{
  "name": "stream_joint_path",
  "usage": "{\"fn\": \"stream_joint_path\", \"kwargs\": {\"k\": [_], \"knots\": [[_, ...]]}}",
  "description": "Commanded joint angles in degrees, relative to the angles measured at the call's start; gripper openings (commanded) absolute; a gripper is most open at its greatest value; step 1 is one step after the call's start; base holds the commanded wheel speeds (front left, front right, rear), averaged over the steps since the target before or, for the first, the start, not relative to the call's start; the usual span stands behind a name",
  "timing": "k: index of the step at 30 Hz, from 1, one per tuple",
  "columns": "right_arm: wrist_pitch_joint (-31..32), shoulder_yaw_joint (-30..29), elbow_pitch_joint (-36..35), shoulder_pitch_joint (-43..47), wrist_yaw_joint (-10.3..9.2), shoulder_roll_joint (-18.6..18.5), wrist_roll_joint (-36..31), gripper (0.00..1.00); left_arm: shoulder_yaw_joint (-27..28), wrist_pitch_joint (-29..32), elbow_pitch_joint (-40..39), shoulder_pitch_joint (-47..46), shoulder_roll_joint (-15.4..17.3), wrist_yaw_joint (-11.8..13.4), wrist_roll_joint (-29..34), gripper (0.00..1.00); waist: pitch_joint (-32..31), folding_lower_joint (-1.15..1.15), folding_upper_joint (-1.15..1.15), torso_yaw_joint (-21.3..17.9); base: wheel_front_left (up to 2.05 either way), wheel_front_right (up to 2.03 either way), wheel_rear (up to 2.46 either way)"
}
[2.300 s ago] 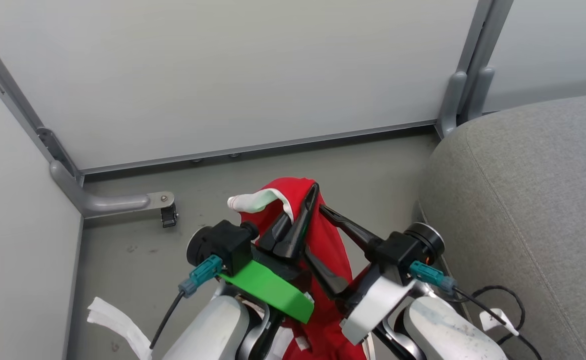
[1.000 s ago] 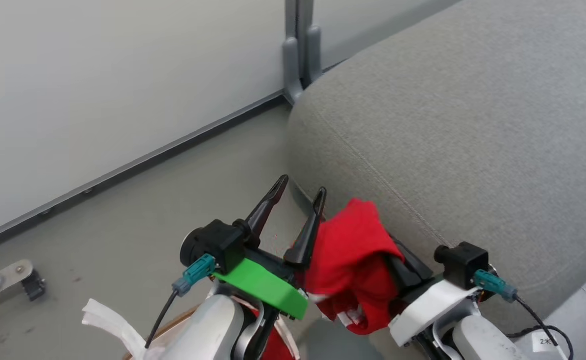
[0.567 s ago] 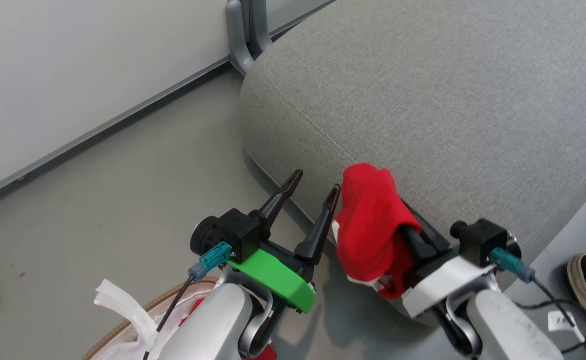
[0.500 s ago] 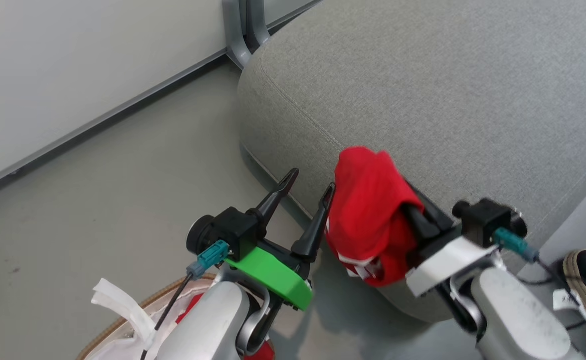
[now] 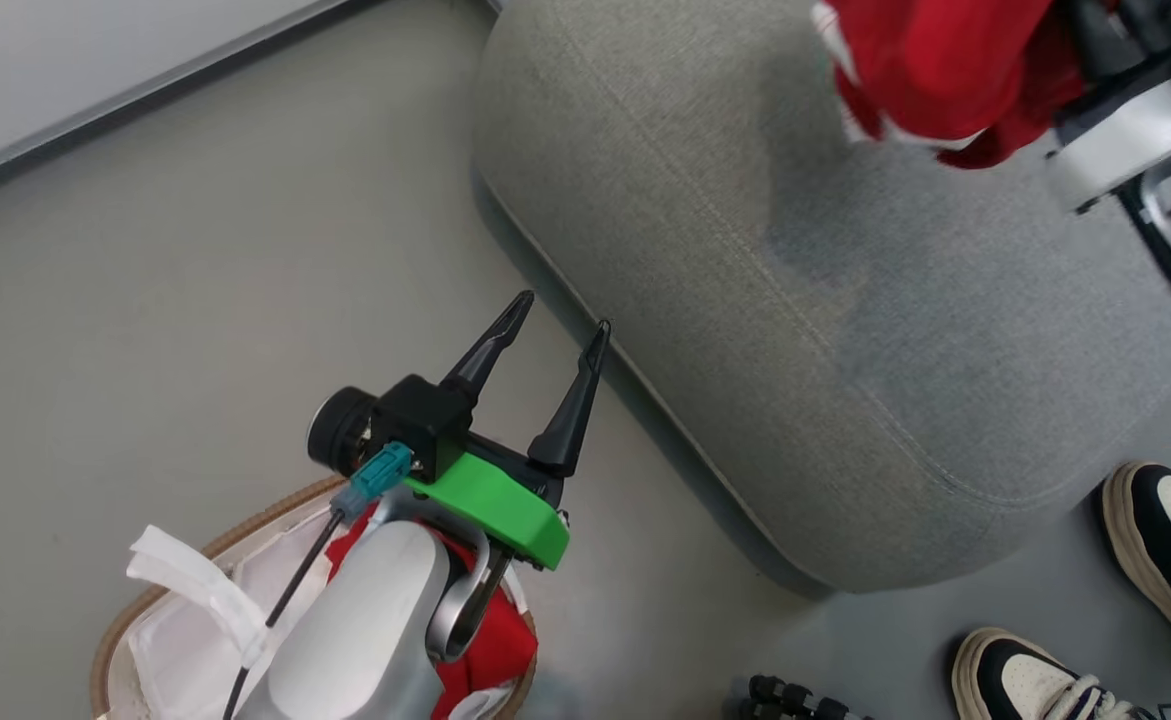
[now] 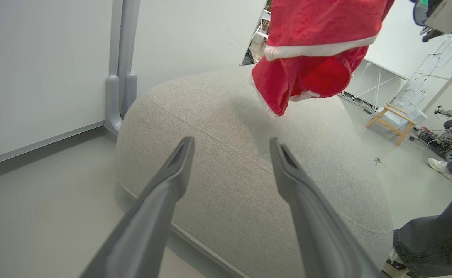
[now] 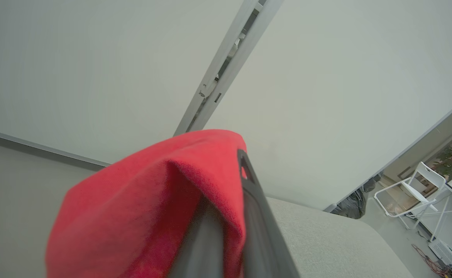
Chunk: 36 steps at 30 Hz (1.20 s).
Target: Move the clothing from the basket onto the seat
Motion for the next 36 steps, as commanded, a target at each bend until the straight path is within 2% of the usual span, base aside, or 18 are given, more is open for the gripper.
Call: {"fn": "stream_joint_path", "kwargs": {"k": [1, 4, 8, 9, 10, 18, 28, 33, 36], "knots": [[-0.29, -0.4, 2.02, -1.47, -0.08, -1.04, -0.89, 0.0, 0.09, 0.03, 0.01, -1.39, 0.64, -0.17, 0.59, 1.0, 4.75, -0.01, 0.0, 4.76, 0.0, 0.0, 0.0], [-0.29, -1.76, 6.76, -3.03, -0.08, -1.96, -1.21, 0.0, 0.26, 0.03, 0.01, -2.36, 1.05, -0.17, 0.99, 1.0, 6.38, -0.01, 0.0, 6.64, 0.0, 0.0, 0.0], [-0.28, -5.1, 12.16, -1.58, -0.08, -0.75, -1.08, 0.02, 0.38, 0.03, 0.44, -3.2, 1.06, -0.17, 1.32, 1.0, 7.67, -0.01, 0.0, 8.62, 0.0, 0.0, 0.0], [-0.29, -5.81, 13.32, -0.47, -0.07, -0.18, -1.55, 0.38, 0.6, 0.03, 0.54, -3.26, 1.1, -0.17, 1.41, 1.0, 7.67, -0.01, 0.0, 8.88, 0.0, 0.0, 0.0], [-0.28, -6.56, 14.38, 0.54, -0.08, 0.18, -2.03, 1.0, 0.92, 0.03, 0.67, -3.2, 1.11, -0.17, 1.43, 1.0, 7.6, -0.01, 0.0, 9.09, 0.0, 0.0, 0.0], [-0.29, -11.91, 17.66, 10.48, -0.08, 2.16, -3.74, 1.0, 3.2, 0.03, 0.79, -1.71, 1.89, -0.17, 1.83, 1.0, 6.18, -0.01, 0.0, 8.48, 0.0, 0.0, 0.0], [-0.29, -18.76, 14.99, 23.49, -0.08, 3.43, -2.83, 1.0, 6.62, 0.03, 1.62, 2.2, 1.05, -0.17, 1.36, 1.0, 0.65, -0.01, 0.0, 8.1, 0.0, 0.0, 0.0], [-0.29, -19.41, 12.57, 27.63, -0.08, 4.69, -2.42, 1.0, 9.29, 0.03, 1.7, 4.22, 0.4, -0.18, 2.29, 1.0, -1.83, -0.01, 0.0, 9.24, 0.0, 0.0, 0.0], [-0.29, -17.24, 10.36, 29.41, -0.08, 6.15, -1.19, 1.0, 12.04, 0.03, 1.42, 5.59, -0.26, -0.18, 3.09, 1.0, -3.53, -0.01, 0.0, 10.3, 0.0, 0.0, 0.0]]}}
